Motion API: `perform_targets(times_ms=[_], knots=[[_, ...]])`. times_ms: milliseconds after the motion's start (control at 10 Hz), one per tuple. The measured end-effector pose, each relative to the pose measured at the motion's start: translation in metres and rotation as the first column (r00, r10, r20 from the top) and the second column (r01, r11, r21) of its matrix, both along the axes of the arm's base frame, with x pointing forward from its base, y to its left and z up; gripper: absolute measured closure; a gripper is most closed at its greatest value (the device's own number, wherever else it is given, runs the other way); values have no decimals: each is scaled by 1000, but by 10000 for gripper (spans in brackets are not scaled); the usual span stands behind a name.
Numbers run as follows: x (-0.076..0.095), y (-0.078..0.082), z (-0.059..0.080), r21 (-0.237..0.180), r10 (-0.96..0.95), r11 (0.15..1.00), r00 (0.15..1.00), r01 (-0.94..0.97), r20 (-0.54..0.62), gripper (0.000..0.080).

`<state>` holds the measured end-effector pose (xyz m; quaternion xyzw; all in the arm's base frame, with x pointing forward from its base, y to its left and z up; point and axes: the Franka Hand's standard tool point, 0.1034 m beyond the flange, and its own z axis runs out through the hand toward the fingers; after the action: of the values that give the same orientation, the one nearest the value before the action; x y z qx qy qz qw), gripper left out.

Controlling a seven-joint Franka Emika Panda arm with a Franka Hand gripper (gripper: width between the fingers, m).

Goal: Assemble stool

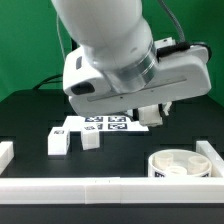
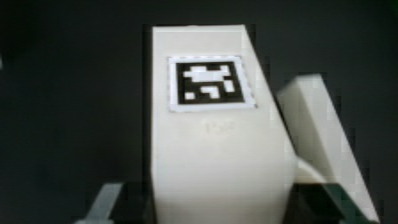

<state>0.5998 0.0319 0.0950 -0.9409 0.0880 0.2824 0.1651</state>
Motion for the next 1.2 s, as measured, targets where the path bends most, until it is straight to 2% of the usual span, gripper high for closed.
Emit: perform_targets(times_ms=[300, 400, 700, 900, 1000, 1100, 1200], knots=[[12, -4, -2, -71, -51, 995, 976, 68, 214, 459], [13, -5, -2, -82, -52, 994, 965, 75, 257, 459], [46, -10, 29, -102, -43, 990, 903, 96, 427, 459], [59, -13, 46, -112, -44, 987, 865, 115, 500, 459], [69, -15, 44, -130, -50, 979, 803, 157, 594, 459], [66, -15, 41, -138, -48, 975, 779, 171, 625, 459], [73, -17, 41, -149, -45, 967, 716, 205, 696, 459]])
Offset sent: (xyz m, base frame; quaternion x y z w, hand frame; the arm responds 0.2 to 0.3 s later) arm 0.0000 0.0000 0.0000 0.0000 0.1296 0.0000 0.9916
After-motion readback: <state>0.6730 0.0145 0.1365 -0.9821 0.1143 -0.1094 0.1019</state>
